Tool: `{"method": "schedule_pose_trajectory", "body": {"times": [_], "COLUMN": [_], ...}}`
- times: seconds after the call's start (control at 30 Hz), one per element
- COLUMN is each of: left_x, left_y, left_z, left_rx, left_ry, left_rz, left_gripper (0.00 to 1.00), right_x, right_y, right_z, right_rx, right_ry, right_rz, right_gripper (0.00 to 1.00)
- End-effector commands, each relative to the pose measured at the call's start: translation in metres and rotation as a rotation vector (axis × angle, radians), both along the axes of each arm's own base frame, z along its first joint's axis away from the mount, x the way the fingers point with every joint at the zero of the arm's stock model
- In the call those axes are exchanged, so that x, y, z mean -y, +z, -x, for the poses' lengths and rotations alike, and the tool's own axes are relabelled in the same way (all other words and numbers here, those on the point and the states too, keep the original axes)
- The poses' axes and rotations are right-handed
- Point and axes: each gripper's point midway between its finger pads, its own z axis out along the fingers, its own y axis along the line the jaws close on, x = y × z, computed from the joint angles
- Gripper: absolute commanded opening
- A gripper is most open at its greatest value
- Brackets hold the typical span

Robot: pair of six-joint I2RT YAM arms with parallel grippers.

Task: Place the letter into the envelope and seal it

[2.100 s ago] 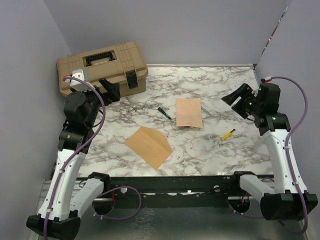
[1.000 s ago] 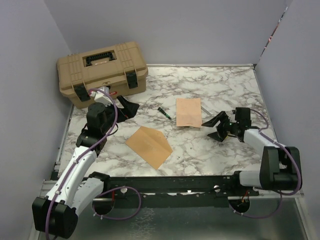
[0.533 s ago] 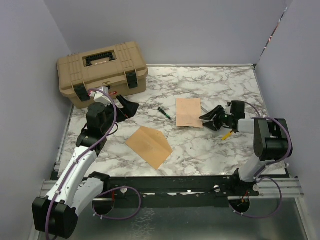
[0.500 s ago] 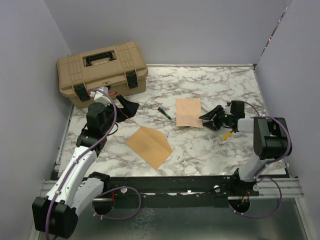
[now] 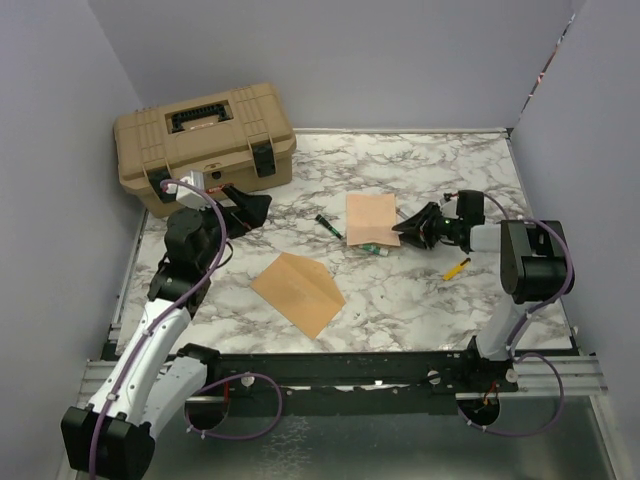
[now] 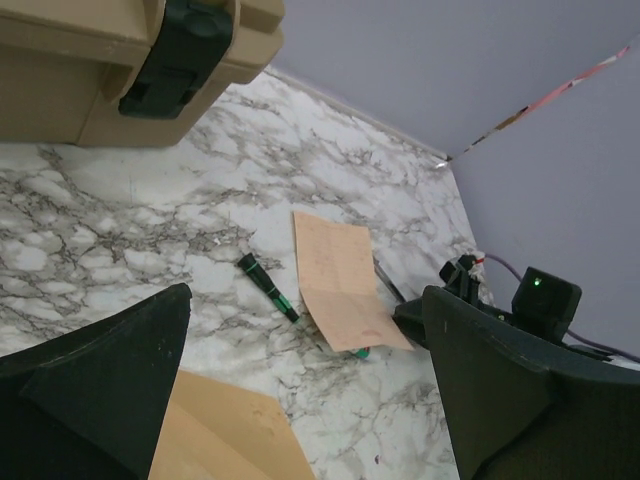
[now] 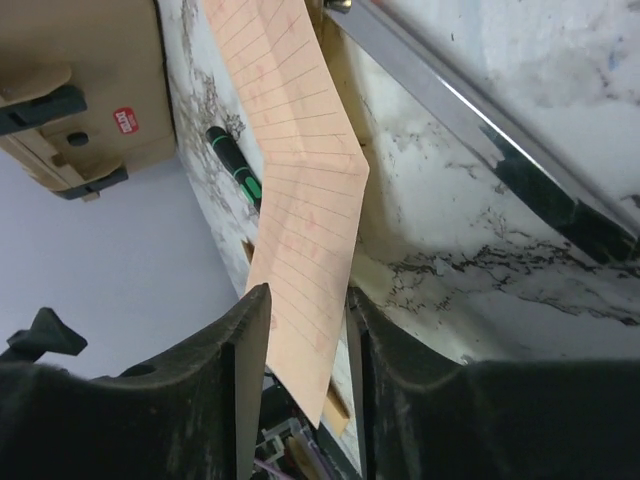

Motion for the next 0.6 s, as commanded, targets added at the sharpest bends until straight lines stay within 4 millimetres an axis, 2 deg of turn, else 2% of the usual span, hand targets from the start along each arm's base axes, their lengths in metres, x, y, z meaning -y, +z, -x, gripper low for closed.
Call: {"method": "schedule_pose_trajectory", "body": {"times": [0.0,0.13,0.4,0.47,0.57], "left_x": [-0.007,-0.002,0.001,0.001,0.003], "left_y": [0.032,0.026,0.025,0.024,0.021], "left_z": [-0.004,-0.007,-0.008,-0.008,-0.007], "left_rx": [0.105,0.085,0.079,0.075,0.066], "left_ry": [0.048,0.029,0.013,0.009,0.001], "left_rz": [0.022,0.022,0.018,0.02,0.028], "left_gripper": [0.99,0.99,0.99,0.99,0.99], "right_x": [-0.008,-0.012,-0.03,-0.034,-0.036], "right_y": [-0.007,-0.018,-0.022,-0.021,-0.009], "right_z": [-0.001,0.002,0.007,0.007,0.004], "right_rx": [-0.026,-0.079,-0.105,-0.092,-0.032], "right_ry": [0.056,0.054,0.046,0.05,0.042], "right_rz": [0.009,-0.021,-0.065,-0.079,-0.097], "right_gripper": [0.44,0.48,0.42,0.37,0.12]}}
